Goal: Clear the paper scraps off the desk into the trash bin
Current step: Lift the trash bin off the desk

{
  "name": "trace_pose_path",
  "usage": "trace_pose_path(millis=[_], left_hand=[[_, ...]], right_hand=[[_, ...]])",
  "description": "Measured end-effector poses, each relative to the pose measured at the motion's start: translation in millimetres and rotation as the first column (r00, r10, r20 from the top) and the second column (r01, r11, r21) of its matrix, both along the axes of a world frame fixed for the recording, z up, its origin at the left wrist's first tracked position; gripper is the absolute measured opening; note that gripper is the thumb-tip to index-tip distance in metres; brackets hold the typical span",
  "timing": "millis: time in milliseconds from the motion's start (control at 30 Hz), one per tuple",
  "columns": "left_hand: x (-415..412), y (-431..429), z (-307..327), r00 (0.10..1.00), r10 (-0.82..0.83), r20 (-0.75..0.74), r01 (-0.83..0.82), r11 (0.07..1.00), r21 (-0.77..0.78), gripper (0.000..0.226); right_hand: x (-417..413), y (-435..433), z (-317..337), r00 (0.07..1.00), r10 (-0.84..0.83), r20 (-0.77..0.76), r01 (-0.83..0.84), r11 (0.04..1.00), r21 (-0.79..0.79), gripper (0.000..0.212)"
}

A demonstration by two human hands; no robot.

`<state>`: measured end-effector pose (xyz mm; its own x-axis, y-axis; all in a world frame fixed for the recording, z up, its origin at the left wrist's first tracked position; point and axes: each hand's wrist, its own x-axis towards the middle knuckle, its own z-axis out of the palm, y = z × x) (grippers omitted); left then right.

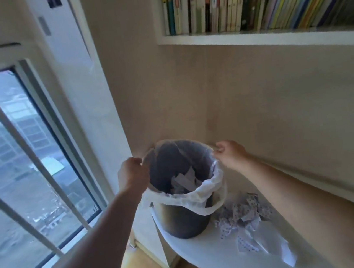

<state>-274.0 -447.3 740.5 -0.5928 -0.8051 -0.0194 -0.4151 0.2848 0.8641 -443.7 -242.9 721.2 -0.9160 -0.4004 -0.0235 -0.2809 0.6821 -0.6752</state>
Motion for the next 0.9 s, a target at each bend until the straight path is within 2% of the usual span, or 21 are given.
trace_pose_path(millis=[67,167,267,367,433,600,733,900], left_hand=[[8.9,-13.6,-18.9,0.998,0.021,0.064,-0.030,0.990,0.139,0.027],[10.4,-24.3,-36.4,1.000,0.022,0.012,-0.025,0.934,0.357,0.017],[9.0,-28.5,-40.9,0.996,0.087,-0.036,-0.058,0.868,0.492,0.015],[13.1,-30.9,-40.8,0.995,0.093,-0.026,-0.065,0.845,0.530,0.010],[24.3,-33.3,-39.1,0.995,0.097,0.009,-0.086,0.824,0.560,0.021],[83.7,-56.4,-35.6,0.994,0.053,0.099,-0.103,0.779,0.619,0.030],[156.4,-85.3,-36.3,0.984,-0.025,0.178,-0.101,0.744,0.661,0.040],[237.8,-101.0,-43.7,0.964,0.078,0.253,-0.223,0.751,0.621,0.027]], right_hand=[[-8.8,-14.6,-7.6,0.999,-0.018,-0.046,0.021,0.996,0.084,0.034],[-18.1,-25.6,-17.2,0.993,-0.032,-0.111,0.055,0.976,0.209,0.018],[-25.5,-26.8,-22.0,0.997,-0.062,-0.036,0.069,0.968,0.243,0.014],[-21.4,-27.7,-24.9,0.989,-0.106,0.101,0.092,0.986,0.141,0.013],[-7.8,-29.9,-23.2,0.971,-0.106,0.214,0.102,0.994,0.032,0.008],[51.0,-39.9,-12.7,0.882,0.047,0.469,0.017,0.991,-0.130,0.020],[110.1,-59.8,-14.3,0.800,0.204,0.565,-0.095,0.971,-0.218,0.016],[173.9,-85.3,-42.4,0.696,0.331,0.638,-0.235,0.943,-0.234,0.015]])
